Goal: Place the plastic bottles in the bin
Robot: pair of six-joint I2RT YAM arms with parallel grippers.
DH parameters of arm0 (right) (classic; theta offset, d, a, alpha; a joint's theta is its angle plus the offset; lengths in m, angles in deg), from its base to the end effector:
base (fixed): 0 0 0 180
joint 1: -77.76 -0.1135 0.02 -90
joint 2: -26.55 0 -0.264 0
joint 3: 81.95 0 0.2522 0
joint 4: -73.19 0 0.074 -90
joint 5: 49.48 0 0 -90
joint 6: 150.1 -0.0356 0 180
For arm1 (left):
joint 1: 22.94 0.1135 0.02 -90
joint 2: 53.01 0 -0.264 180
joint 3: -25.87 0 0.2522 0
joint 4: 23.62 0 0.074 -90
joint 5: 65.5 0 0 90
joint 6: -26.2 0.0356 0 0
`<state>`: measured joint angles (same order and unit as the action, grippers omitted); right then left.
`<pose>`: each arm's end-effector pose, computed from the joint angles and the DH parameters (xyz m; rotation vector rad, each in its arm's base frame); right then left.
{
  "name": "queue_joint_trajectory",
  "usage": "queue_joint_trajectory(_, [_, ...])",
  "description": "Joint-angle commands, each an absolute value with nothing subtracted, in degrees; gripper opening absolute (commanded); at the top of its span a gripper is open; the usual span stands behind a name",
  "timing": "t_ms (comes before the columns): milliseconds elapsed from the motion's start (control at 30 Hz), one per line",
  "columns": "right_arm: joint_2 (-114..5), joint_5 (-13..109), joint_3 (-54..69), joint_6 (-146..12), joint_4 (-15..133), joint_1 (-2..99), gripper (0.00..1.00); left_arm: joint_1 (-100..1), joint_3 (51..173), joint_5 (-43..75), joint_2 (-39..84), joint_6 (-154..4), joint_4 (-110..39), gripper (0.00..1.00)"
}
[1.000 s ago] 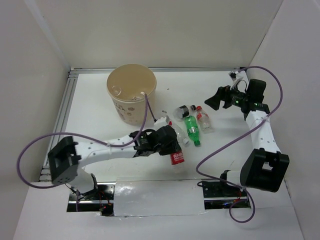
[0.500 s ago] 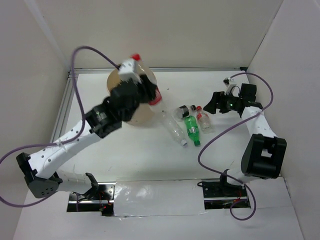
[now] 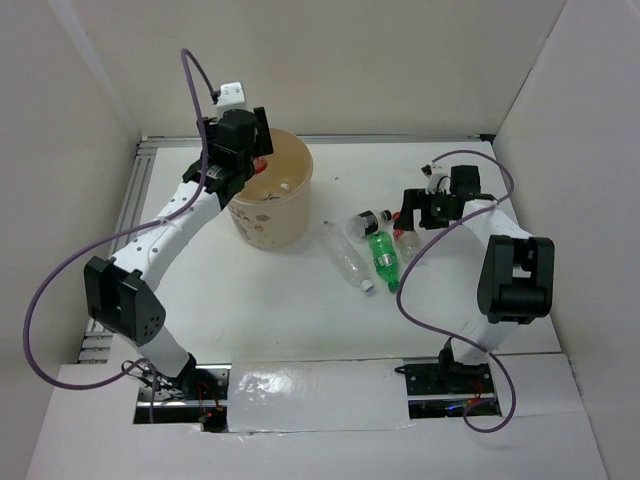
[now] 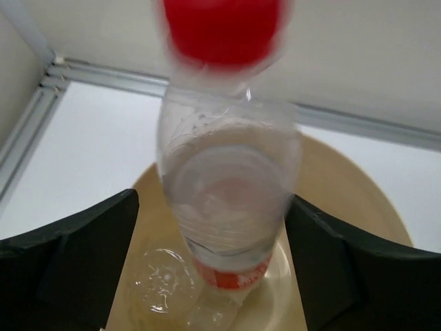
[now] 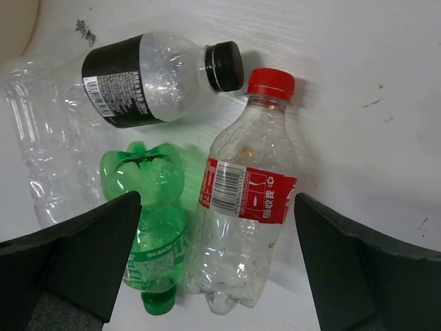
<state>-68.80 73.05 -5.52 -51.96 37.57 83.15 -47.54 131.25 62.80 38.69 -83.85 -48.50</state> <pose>0.3438 -0.0132 0.2099 -0.2815 2.3952 0.6053 0.3482 -0.1352 0.4172 -0.4067 1.6752 0.0153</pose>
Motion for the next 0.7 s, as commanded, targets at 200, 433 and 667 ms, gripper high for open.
queue_joint_trajectory(200, [-74.6, 59.42, -2.27, -52.97, 36.67, 78.64, 0.9, -55.09, 130.69, 60.88, 31.29, -74.11, -45.13, 1.0])
queue_joint_trajectory(433, [-78.82, 54.93, -1.22, -53.07, 33.69, 78.64, 0.62, -75.22, 114.48, 55.96, 20.12, -80.04, -47.92, 1.0])
queue_joint_trajectory(667, [-70.93, 66.6, 7.81, -46.05, 28.94, 79.26, 0.25, -86.22, 98.63, 56.67, 22.65, -104.46, -49.25, 1.0])
